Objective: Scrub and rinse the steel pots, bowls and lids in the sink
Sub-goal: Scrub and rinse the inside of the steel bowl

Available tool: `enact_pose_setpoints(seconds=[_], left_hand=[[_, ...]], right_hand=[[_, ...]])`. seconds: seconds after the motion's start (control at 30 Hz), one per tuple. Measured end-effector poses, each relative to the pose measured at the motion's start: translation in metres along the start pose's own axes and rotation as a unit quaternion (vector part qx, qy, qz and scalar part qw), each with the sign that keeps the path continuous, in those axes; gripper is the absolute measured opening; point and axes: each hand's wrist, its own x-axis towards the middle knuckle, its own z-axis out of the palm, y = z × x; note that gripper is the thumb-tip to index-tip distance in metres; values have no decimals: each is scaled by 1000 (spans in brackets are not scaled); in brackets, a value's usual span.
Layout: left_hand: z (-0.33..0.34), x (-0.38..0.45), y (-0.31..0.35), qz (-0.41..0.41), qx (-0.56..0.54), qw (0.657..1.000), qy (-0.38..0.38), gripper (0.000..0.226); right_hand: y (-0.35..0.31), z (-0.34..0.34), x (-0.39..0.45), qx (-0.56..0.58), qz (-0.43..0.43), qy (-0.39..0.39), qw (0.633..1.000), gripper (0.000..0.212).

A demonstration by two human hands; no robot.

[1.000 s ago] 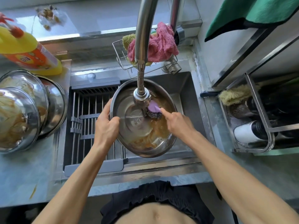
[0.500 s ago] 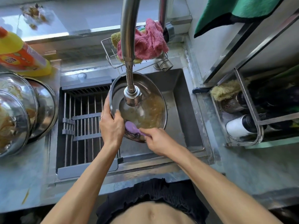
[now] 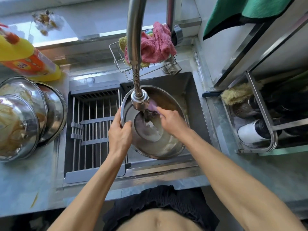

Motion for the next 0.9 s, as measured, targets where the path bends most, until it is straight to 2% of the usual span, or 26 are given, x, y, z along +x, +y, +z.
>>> enact_pose_setpoints(seconds=[0.07, 0.13, 0.27, 0.33, 0.43, 0.53, 0.63, 0.7, 0.8, 0.9], left_hand=[[6, 6, -2, -16, -17, 1000, 17, 55], [9, 13, -5, -42, -38, 997, 47, 49], [3, 22, -12, -75, -108, 988, 77, 45], [2, 20, -15, -76, -116, 988, 66, 43], [2, 14, -22, -89, -121, 988, 43, 42], [9, 10, -29, -129, -158, 979, 28, 43], [25, 6, -29, -172, -212, 962, 28, 45], [37, 5, -28, -173, -240, 955, 16, 50], [49, 10, -27, -163, -258, 952, 19, 54], [43, 14, -30, -178, -261, 947, 55, 44]], right_hand=[[-24, 4, -5, 34, -66, -38, 996, 56], [-41, 4, -19, 21, -94, -113, 989, 51], [-25, -10, -40, -80, -47, -215, 972, 44], [-6, -26, -41, -140, 15, -215, 966, 44], [16, -46, -34, -217, 88, -143, 961, 40], [21, -48, -22, -246, 85, -66, 963, 48], [7, -39, -11, -239, 58, -30, 969, 46], [-11, -28, -8, -222, 15, -50, 974, 47], [-34, -14, -14, -191, -39, -137, 971, 45], [-29, -23, -27, -217, -38, -202, 954, 39]])
